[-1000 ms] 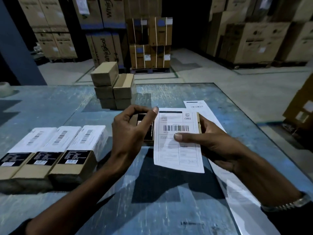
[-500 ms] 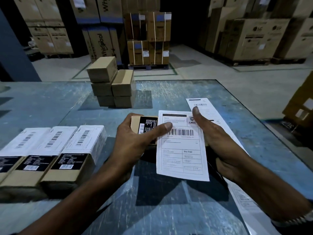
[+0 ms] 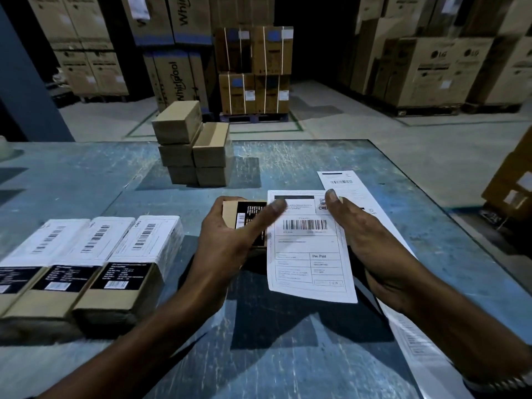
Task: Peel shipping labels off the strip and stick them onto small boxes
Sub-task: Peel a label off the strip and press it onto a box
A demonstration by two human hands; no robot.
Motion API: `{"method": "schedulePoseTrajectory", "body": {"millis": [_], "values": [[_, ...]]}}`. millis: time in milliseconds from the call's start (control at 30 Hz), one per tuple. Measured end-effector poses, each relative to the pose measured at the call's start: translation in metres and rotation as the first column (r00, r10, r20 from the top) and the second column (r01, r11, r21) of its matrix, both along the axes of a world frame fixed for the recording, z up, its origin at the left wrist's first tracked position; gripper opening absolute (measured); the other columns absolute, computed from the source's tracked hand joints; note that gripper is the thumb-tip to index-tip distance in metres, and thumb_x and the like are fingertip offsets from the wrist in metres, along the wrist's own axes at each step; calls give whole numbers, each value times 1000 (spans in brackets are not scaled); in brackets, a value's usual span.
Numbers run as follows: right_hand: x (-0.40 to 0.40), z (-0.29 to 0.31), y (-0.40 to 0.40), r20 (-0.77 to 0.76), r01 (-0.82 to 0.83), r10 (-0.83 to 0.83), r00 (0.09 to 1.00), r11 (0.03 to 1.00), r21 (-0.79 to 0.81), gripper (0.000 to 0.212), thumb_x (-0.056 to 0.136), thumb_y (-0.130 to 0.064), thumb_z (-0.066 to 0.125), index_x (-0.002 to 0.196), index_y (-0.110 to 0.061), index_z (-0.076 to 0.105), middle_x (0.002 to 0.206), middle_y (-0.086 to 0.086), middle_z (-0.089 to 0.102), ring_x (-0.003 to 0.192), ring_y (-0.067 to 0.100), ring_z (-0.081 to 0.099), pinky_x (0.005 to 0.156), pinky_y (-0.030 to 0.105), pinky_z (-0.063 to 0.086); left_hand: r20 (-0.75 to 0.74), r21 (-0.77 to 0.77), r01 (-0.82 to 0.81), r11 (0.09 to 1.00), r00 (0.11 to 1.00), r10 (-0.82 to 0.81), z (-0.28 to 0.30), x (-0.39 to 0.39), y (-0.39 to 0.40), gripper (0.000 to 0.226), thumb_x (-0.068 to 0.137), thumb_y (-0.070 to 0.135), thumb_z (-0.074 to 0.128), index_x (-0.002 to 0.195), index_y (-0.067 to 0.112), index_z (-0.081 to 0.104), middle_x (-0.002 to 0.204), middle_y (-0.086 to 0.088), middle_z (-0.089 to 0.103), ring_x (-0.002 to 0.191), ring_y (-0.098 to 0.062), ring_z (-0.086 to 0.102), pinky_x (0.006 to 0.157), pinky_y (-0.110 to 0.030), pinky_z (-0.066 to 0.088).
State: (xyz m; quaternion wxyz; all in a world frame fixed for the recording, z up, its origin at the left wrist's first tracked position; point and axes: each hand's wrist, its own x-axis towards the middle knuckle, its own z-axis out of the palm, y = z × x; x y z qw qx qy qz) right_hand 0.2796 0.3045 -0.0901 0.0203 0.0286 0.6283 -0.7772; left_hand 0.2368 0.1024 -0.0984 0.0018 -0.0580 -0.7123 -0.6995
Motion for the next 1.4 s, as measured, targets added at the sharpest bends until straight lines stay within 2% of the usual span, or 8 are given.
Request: {"method": "schedulePoseTrajectory", "body": {"millis": [167, 267, 567, 933, 1067, 1167, 1267, 1400], "values": [[5, -4, 3, -39, -89, 96, 995, 985, 149, 57, 87, -15, 83, 137, -18, 56, 122, 1, 80, 113, 22, 78, 93, 34, 64, -96, -132, 22, 991, 995, -34, -3, 3, -2, 73, 56, 43, 100, 112, 18, 60, 92, 2, 79, 81, -13, 77, 64, -28, 61], [4, -7, 4, -55, -66, 76, 996, 984, 166, 67, 75, -2, 88, 133, -14, 57, 118, 4, 81, 109, 24, 79, 85, 31, 65, -157, -82, -27, 996, 988, 14, -5, 4, -1, 63, 64, 37, 100, 106, 12, 60, 88, -3, 78, 80, -24, 78, 68, -44, 66], [1, -3, -2, -32, 102, -102, 994, 995, 9, 42, 95, -41, 73, 128, -14, 71, 115, 8, 82, 106, 26, 80, 89, 39, 65, -192, 13, -76, 997, 978, 77, 1, 10, 5, 44, 82, 41, 84, 99, 8, 61, 86, -9, 77, 84, -32, 77, 76, -60, 64], [5, 1, -3, -100, 128, -125, 987, 991, 26, 35, 95, -31, 75, 126, -15, 73, 114, 9, 82, 105, 27, 80, 87, 40, 67, -175, 39, -104, 994, 978, 110, 0, 10, 4, 48, 82, 48, 78, 105, 10, 60, 89, -5, 78, 84, -25, 78, 76, -53, 66], [4, 5, -2, -88, 128, -122, 989, 989, 68, 42, 105, -53, 52, 121, -24, 78, 118, 0, 82, 112, 19, 78, 104, 45, 57, -189, 67, -111, 992, 974, 122, 1, 9, 6, 48, 83, 47, 76, 105, 9, 60, 86, -2, 77, 80, -19, 76, 72, -48, 66], [7, 5, -6, -129, 97, -63, 990, 955, 281, 52, 86, -66, 71, 129, -36, 68, 119, -16, 80, 111, 6, 76, 106, 46, 56, -213, 55, -94, 994, 971, 104, -1, 12, 7, 39, 89, 43, 73, 107, 12, 59, 87, 1, 77, 82, -15, 76, 67, -38, 64], [8, 3, -8, -188, 173, -89, 978, 850, 497, 73, 64, -54, 92, 129, -37, 62, 111, -22, 79, 100, 0, 77, 92, 33, 62, -218, 50, -80, 996, 972, 89, -2, 14, 8, 33, 94, 40, 69, 109, 14, 58, 94, 1, 78, 88, -18, 78, 71, -43, 67], [6, 9, 7, -210, 81, -29, 977, 966, 244, 52, 90, -23, 80, 140, -24, 66, 121, -5, 81, 113, 16, 77, 101, 38, 62, -151, 115, -70, 991, 985, 87, -2, 10, 6, 28, 99, 35, 67, 113, 11, 59, 99, -4, 80, 93, -21, 79, 79, -48, 68]]}}
